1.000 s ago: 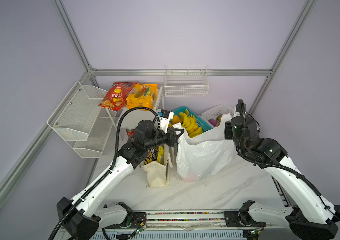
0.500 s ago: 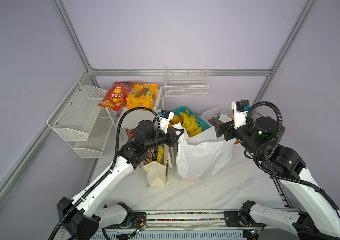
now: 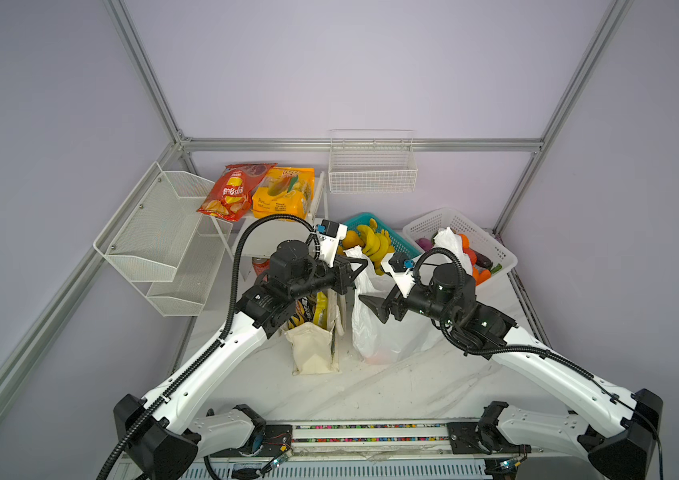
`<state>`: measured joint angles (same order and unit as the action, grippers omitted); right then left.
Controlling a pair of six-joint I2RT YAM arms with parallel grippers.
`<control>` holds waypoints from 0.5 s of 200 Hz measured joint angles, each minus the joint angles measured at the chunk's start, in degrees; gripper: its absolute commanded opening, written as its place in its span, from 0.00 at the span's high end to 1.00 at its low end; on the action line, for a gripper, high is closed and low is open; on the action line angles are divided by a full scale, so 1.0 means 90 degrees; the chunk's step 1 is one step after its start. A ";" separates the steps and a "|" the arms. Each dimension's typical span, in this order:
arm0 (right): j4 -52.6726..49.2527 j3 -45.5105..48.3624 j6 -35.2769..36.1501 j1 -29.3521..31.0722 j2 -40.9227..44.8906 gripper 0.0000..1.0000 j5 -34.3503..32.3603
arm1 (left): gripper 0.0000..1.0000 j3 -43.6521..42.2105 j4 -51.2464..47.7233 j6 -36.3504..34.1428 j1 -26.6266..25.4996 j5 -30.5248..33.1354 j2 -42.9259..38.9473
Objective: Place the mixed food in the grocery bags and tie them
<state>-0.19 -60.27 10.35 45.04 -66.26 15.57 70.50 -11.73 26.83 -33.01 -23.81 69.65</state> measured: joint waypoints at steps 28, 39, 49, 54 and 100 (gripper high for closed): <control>0.0379 0.0002 0.0092 0.0000 -0.0267 0.03 0.0112 | 1.00 0.0000 -0.0015 0.0000 0.0000 0.0000 0.0000; 0.0461 0.0002 0.0104 0.0000 -0.0335 0.03 0.0112 | 1.00 0.0000 -0.0017 0.0000 0.0000 0.0000 -0.0002; 0.0532 0.0017 0.0104 0.0000 -0.0372 0.03 0.0107 | 1.00 0.0000 -0.0019 0.0000 0.0000 0.0000 -0.0002; 0.0597 0.0041 0.0102 0.0000 -0.0381 0.03 0.0095 | 1.00 0.0000 -0.0019 0.0000 0.0000 0.0000 -0.0002; 0.1292 0.0580 -0.0041 -0.0002 -0.0381 0.13 0.0090 | 1.00 0.0000 -0.0024 0.0012 0.0000 0.0000 -0.0005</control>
<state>11.44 -55.05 9.98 45.01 -69.69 16.38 70.50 -11.94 26.94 -33.01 -23.81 69.60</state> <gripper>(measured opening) 0.930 0.047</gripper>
